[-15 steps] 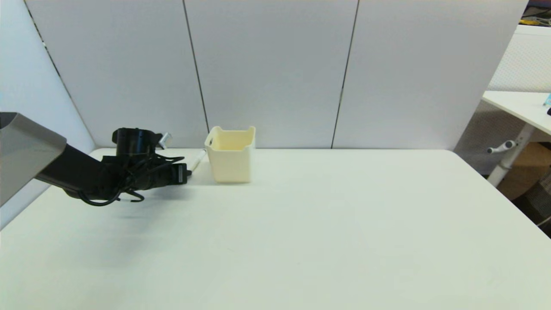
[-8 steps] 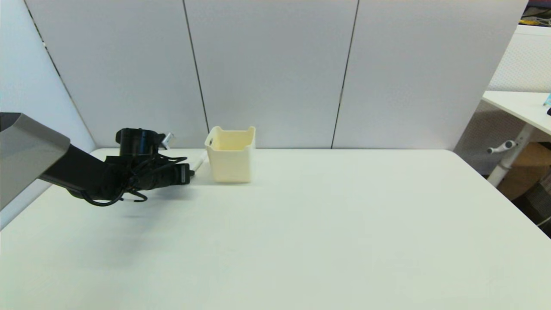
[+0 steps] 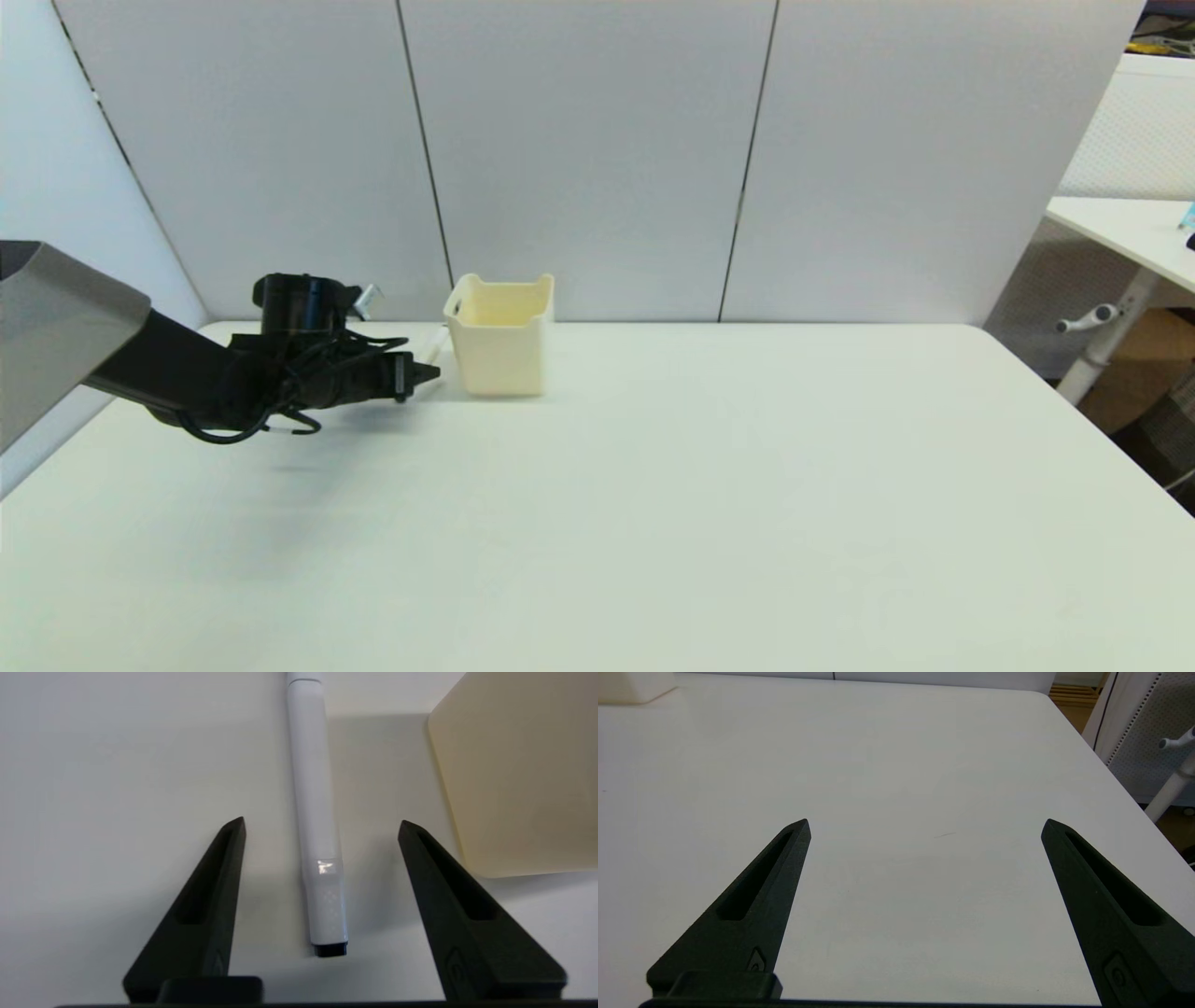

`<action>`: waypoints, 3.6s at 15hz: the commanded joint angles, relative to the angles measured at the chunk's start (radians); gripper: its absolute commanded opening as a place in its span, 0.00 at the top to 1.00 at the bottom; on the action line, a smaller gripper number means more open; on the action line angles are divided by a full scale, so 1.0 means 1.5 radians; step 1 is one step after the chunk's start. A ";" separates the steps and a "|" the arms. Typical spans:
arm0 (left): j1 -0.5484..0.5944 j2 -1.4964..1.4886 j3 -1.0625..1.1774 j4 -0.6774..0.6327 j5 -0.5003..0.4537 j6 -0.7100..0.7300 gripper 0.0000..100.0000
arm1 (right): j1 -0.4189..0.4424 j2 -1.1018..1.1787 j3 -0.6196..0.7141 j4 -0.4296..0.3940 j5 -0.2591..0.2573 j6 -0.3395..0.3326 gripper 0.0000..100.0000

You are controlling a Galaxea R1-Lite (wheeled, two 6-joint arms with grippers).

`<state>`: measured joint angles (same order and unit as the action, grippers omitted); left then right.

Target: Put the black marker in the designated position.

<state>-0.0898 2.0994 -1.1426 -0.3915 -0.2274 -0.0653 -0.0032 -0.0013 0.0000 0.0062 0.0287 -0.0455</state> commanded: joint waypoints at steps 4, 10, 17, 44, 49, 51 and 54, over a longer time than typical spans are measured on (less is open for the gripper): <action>0.037 -0.208 0.002 0.068 0.035 0.016 0.00 | 0.000 0.001 0.000 0.000 0.000 0.000 0.00; 0.041 -0.502 0.084 0.146 0.054 0.123 0.00 | 0.000 0.001 0.000 0.000 0.000 0.000 0.00; 0.062 -0.906 0.395 0.155 0.052 0.196 0.00 | 0.000 0.001 0.000 0.000 0.000 0.000 0.00; 0.059 -1.400 0.762 0.258 0.151 0.039 0.00 | 0.000 0.001 0.000 0.000 0.000 -0.001 0.00; 0.059 -1.400 0.762 0.258 0.151 0.039 0.00 | 0.000 0.001 0.000 -0.001 0.000 -0.001 0.00; 0.060 -1.400 0.762 0.258 0.151 0.039 0.00 | 0.000 0.001 0.000 0.000 0.001 -0.011 0.00; 0.060 -1.400 0.762 0.258 0.151 0.039 0.00 | 0.000 0.001 0.000 0.000 -0.002 -0.009 0.00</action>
<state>-0.0009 -0.0028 0.0000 -0.0043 -0.0017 -0.0057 -0.0032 -0.0013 0.0000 0.0070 0.0272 -0.0638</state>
